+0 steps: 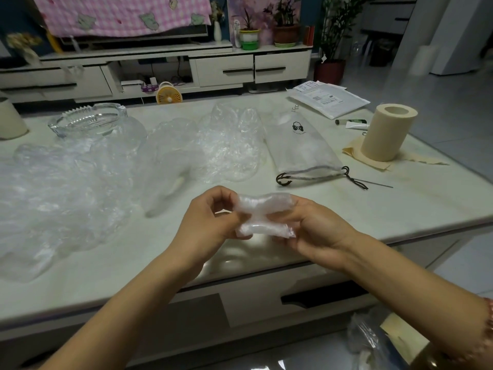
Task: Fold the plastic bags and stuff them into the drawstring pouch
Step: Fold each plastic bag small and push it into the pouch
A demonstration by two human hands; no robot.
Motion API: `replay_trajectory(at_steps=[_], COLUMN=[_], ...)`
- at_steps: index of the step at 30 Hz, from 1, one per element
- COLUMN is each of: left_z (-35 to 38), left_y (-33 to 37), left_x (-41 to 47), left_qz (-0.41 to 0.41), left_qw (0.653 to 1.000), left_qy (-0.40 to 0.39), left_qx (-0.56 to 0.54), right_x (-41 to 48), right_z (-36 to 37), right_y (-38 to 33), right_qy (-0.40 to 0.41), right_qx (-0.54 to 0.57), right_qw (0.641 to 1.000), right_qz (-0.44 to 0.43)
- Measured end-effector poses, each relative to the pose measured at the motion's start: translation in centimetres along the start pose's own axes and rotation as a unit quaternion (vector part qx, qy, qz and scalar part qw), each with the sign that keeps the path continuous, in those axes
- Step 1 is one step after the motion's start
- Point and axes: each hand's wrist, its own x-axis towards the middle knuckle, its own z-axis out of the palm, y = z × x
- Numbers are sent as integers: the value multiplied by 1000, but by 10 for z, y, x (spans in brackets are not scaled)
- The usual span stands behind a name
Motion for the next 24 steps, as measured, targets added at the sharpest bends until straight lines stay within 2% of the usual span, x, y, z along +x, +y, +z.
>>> replay_trajectory(at_steps=[3,10,13,17,20,24], left_z=[0,-1,0,3,3,2], left_y=[0,2,2,1,1,2], left_x=[1,5,4,3,5,5], left_qz=[22,26,27,25,-21,-100], left_qw=[1000,1000,999,998,999,990], left_qy=[2,0,-22,-46,-30,-33], left_qx=[2,-5,5,24,-5,-90], right_x=[2,-2,-3,-8,-9,-7], right_z=[-1,-9,-15,-15,-15,-15], right_y=[-1,-14,-19,-16,-13,-8], right_qy=[10,-31,-27,-98,-92,-23], right_qx=[44,10,-78,-183,-208,-226], right_qw=[999,998,996,975,969,973], right_qz=[8,45,29,85,93,37])
